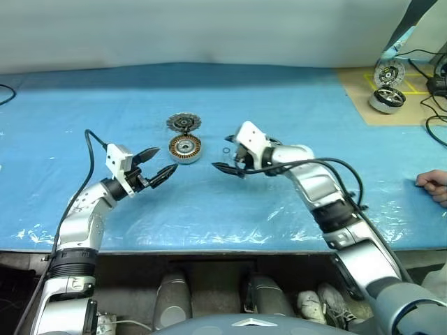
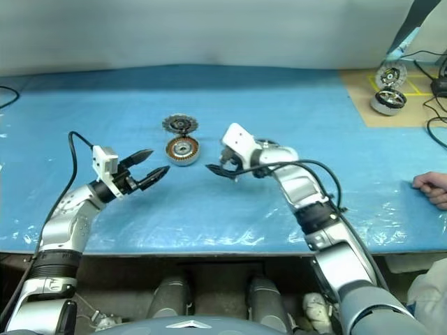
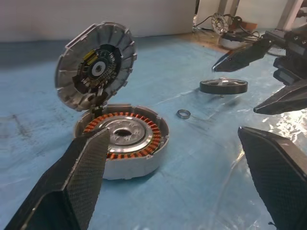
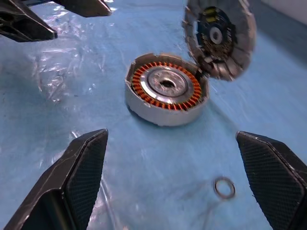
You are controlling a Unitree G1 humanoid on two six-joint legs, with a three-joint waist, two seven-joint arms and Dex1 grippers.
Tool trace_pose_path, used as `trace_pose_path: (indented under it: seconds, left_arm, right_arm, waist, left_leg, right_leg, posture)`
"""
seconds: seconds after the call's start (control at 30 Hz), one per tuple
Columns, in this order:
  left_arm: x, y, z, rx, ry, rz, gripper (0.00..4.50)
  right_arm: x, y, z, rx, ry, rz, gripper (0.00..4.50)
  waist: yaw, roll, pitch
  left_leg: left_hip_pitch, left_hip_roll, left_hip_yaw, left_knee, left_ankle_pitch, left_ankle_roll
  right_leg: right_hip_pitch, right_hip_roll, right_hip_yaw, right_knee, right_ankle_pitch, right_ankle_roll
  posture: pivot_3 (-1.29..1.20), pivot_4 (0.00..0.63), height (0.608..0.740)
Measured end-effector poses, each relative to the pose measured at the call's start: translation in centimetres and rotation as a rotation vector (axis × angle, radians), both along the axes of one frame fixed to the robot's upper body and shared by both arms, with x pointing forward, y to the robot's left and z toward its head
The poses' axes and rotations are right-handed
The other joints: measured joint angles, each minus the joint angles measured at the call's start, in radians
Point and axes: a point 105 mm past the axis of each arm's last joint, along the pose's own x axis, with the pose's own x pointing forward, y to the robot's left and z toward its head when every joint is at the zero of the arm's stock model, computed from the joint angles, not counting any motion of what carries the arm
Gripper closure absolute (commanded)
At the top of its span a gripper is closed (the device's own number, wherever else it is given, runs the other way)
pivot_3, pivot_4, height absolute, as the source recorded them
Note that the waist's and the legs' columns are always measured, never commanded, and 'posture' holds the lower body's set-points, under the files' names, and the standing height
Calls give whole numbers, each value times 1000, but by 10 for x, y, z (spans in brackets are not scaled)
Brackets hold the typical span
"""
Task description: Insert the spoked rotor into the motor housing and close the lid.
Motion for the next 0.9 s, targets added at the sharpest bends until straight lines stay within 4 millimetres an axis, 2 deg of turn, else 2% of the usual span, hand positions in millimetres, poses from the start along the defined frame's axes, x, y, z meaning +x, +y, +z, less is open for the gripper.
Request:
trace_pose_path:
  seconds: [0.13,0.23,0.3,0.5,0.67,0.9]
  left_arm:
    - [-7,9,-10,0,31,43,42]
    - [-7,12,-6,0,15,69,42]
    - [-9,14,-4,0,3,81,42]
    - [-22,12,-7,-13,0,111,42]
    - [-26,10,-3,-13,-10,128,42]
    - [-28,8,0,-23,-6,137,42]
  right_arm:
    - [10,45,5,-38,-32,120,0]
    - [10,76,10,-68,-71,216,0]
    - [10,89,9,-83,-82,249,0]
    - [21,94,-15,-243,-105,229,0]
    - [29,89,-27,-328,-124,167,0]
    - [27,89,-27,-315,-92,191,0]
  waist:
    - [-7,0,0]
    - [-7,0,0]
    - [-6,0,0]
    - [-8,0,0]
    - [-7,0,0]
    - [-7,0,0]
  left_leg:
    - [-5,1,0,1,0,0]
    - [-6,1,-1,1,0,0]
    - [-7,1,-1,1,0,0]
    - [-8,2,-1,3,0,0]
    - [-8,3,-1,5,0,0]
    - [-8,3,-1,5,0,1]
  right_leg:
    - [-5,0,-1,1,0,0]
    - [-5,0,-2,1,0,-1]
    - [-5,-1,-3,1,0,-1]
    - [-6,-1,-5,2,-2,-5]
    - [-5,-1,-5,4,-3,-7]
    - [-6,0,-5,5,-3,-7]
  posture:
    - [0,150,740]
    - [0,150,740]
    - [0,150,740]
    - [0,150,740]
    - [0,150,740]
    - [0,150,740]
